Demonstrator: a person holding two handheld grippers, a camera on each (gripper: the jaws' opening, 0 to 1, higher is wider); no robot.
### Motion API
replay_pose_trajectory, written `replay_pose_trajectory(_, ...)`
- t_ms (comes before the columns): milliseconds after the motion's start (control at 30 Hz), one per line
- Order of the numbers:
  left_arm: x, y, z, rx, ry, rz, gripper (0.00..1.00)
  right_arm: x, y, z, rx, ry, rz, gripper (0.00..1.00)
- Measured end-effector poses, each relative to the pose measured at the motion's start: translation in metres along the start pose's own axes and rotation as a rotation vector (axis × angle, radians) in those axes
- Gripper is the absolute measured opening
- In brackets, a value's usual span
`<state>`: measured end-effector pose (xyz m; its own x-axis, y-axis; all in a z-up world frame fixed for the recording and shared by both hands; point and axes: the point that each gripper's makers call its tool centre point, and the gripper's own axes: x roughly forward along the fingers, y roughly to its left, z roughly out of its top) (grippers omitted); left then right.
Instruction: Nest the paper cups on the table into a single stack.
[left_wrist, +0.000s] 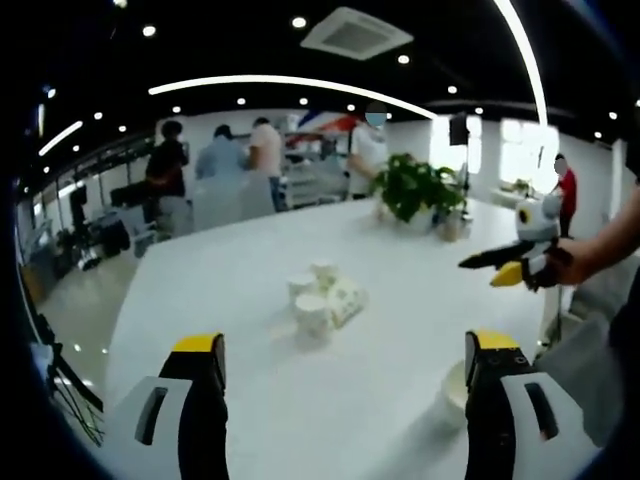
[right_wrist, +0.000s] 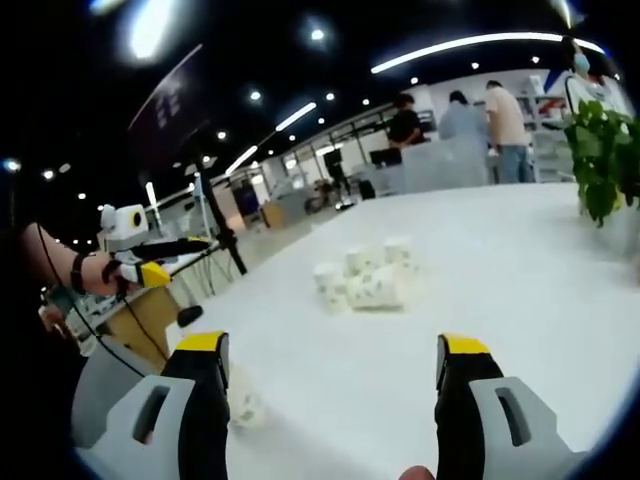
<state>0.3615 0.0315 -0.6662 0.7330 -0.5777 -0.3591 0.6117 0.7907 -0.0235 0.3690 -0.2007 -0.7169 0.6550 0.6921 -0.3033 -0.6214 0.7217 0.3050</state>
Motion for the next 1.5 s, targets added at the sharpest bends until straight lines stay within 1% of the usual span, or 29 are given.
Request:
replay_pose_trajectory(100, 0.000, -0.001, -0.002, 0.014, 0.002, -0.003, 1.00, 0.006, -0.007, 0.001, -0.005, 0.013, 0.009, 0.83)
replay_pose_trajectory(267, 0.001, 0.000, -0.005, 0.019, 0.001, -0.004, 1.00, 0.014, -0.019, 0.006, -0.017, 0.016, 0.013, 0.81)
replay_pose_trajectory(367, 0.002, 0.000, -0.005, 0.025, -0.007, -0.005, 1.00, 0.021, -0.028, 0.009, -0.005, 0.017, 0.013, 0.81)
replay_pose_trajectory(467, 0.004, 0.002, -0.007, 0.034, 0.003, -0.003, 1.00, 0.029, -0.037, 0.013, 0.001, 0.017, 0.014, 0.81)
replay_pose_trajectory(567, 0.005, 0.004, -0.006, 0.020, 0.001, -0.005, 1.00, 0.036, -0.044, 0.020, 0.009, 0.013, 0.023, 0.77)
replay_pose_trajectory(700, 0.007, 0.006, -0.006, 0.007, -0.010, -0.007, 1.00, 0.049, -0.055, 0.025, -0.003, 0.018, 0.024, 0.75)
replay_pose_trajectory(833, 0.009, 0.004, -0.007, 0.014, -0.007, -0.013, 1.00, 0.062, -0.064, 0.029, -0.003, 0.019, 0.038, 0.72)
replay_pose_trajectory(1067, 0.008, 0.004, -0.010, 0.014, -0.003, -0.012, 1.00, 0.085, -0.069, 0.028, -0.005, 0.039, 0.079, 0.63)
replay_pose_trajectory(1233, 0.006, 0.005, -0.014, 0.004, 0.000, -0.010, 1.00, 0.101, -0.069, 0.028, 0.013, 0.049, 0.107, 0.61)
replay_pose_trajectory(1300, 0.006, 0.006, -0.014, 0.003, 0.000, -0.008, 1.00, 0.106, -0.070, 0.025, 0.012, 0.062, 0.119, 0.57)
replay_pose_trajectory(1433, 0.005, 0.007, -0.014, -0.002, 0.000, -0.005, 1.00, 0.116, -0.070, 0.022, 0.014, 0.075, 0.136, 0.55)
replay_pose_trajectory(1467, 0.005, 0.007, -0.014, 0.000, -0.001, -0.005, 1.00, 0.120, -0.072, 0.018, 0.014, 0.091, 0.140, 0.54)
replay_pose_trajectory(1500, 0.006, 0.007, -0.014, -0.003, -0.005, -0.006, 1.00, 0.124, -0.073, 0.018, 0.025, 0.092, 0.146, 0.53)
